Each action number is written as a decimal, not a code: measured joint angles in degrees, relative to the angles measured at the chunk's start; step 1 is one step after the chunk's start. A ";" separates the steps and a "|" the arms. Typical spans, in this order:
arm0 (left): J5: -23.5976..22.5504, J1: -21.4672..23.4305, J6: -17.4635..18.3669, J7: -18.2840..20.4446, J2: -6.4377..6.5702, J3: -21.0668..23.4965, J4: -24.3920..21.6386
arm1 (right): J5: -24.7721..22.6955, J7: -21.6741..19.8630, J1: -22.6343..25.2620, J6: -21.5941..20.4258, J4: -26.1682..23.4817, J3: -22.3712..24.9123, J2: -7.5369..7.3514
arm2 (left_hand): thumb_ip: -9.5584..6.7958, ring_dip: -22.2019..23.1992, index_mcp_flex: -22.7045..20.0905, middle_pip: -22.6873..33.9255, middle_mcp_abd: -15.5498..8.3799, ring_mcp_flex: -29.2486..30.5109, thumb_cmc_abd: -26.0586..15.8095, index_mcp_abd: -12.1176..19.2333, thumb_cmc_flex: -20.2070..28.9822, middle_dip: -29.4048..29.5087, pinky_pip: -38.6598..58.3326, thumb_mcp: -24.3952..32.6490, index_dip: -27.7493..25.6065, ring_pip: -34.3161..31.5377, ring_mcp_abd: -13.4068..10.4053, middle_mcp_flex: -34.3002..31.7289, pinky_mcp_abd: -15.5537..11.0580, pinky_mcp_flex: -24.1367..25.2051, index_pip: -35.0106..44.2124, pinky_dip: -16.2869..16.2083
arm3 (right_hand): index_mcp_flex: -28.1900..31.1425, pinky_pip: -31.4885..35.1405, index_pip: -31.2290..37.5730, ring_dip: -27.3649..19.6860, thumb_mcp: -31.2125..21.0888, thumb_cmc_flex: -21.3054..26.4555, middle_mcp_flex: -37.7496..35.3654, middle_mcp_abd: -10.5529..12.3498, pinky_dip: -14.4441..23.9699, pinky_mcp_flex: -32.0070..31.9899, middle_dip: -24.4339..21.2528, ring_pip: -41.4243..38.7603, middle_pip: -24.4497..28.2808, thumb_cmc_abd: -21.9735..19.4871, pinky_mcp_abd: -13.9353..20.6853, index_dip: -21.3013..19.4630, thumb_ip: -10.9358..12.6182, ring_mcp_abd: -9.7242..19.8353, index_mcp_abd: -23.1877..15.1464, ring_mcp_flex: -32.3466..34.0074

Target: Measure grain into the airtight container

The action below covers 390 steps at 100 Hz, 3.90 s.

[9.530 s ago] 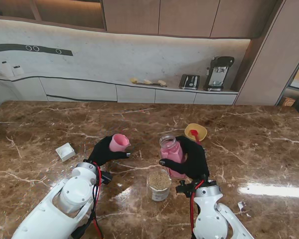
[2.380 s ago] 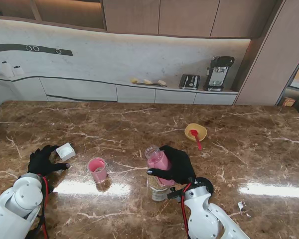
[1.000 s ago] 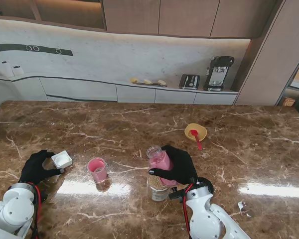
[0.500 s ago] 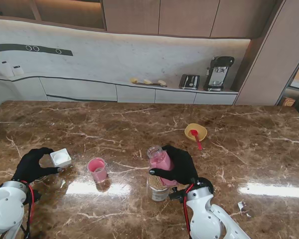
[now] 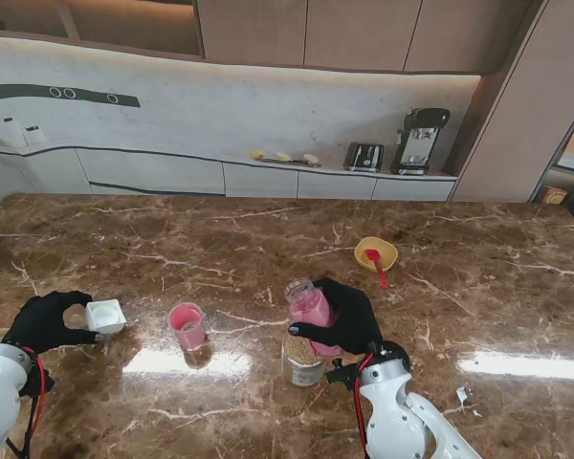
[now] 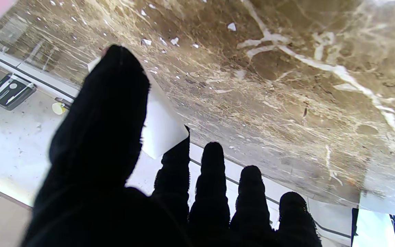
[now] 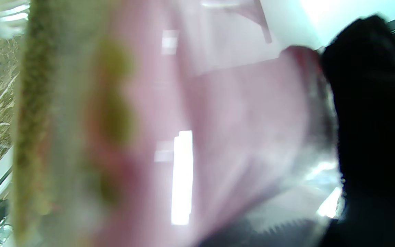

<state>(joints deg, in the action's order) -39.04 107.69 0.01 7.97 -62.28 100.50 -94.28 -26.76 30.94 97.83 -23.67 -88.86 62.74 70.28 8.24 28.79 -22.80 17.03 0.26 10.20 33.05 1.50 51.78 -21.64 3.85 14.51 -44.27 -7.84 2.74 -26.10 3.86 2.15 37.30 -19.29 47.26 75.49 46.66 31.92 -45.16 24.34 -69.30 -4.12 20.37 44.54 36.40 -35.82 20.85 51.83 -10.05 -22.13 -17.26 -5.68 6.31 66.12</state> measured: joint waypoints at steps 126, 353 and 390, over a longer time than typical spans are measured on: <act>-29.60 -1.88 -5.75 26.36 3.80 -0.91 -10.12 | -0.02 -0.11 0.46 -0.05 -0.96 0.09 -0.03 | 0.95 10.92 -3.38 9.98 2.11 16.02 4.64 -4.65 -14.92 -23.37 6.17 21.58 -6.53 -11.76 7.50 -19.16 6.35 2.59 -0.02 -22.61 | 0.00 0.00 0.00 0.00 0.00 0.00 0.00 0.00 0.00 0.00 0.00 0.00 0.00 0.00 0.01 0.00 0.00 0.00 0.00 0.00; -7.92 2.53 -4.44 4.61 1.96 -1.22 -0.82 | 0.24 -0.69 0.68 -0.10 -1.08 -0.04 -0.13 | -4.76 -1.33 13.00 -5.75 -4.05 -1.29 -3.31 1.32 -11.55 1.79 1.33 -8.72 25.07 1.36 -0.68 13.47 2.15 1.03 -35.39 -3.52 | 0.00 0.00 0.00 0.00 0.00 0.00 0.00 0.00 0.00 0.00 0.00 0.00 0.00 -0.02 0.01 0.00 -0.01 0.00 0.00 0.00; -0.72 2.44 -4.44 0.92 1.19 -1.84 4.71 | 0.32 -1.05 0.20 0.28 -0.64 -1.14 -0.20 | -3.11 -2.43 13.00 -9.87 -3.87 -7.39 3.74 4.94 -14.01 2.45 -2.13 9.32 25.96 3.25 -1.29 14.69 0.28 0.33 -36.03 7.67 | 0.00 0.00 0.00 0.00 0.00 0.00 0.00 0.00 0.00 0.00 0.00 0.01 0.00 -0.02 0.01 0.00 -0.01 0.00 0.00 0.00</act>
<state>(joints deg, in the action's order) -39.76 110.12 -4.43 8.89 -61.09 98.66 -89.57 -26.44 29.90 98.03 -23.38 -89.50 61.60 70.07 5.13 26.36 -9.80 7.17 -3.61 2.81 36.79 6.44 37.78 -19.19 1.72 23.82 -18.32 -4.59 1.45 -11.41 4.14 2.47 1.26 -11.62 47.26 75.49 46.66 31.92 -45.16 24.35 -69.30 -4.12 20.37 44.54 36.40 -35.81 20.85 51.81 -10.04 -22.14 -17.27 -5.68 6.31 66.12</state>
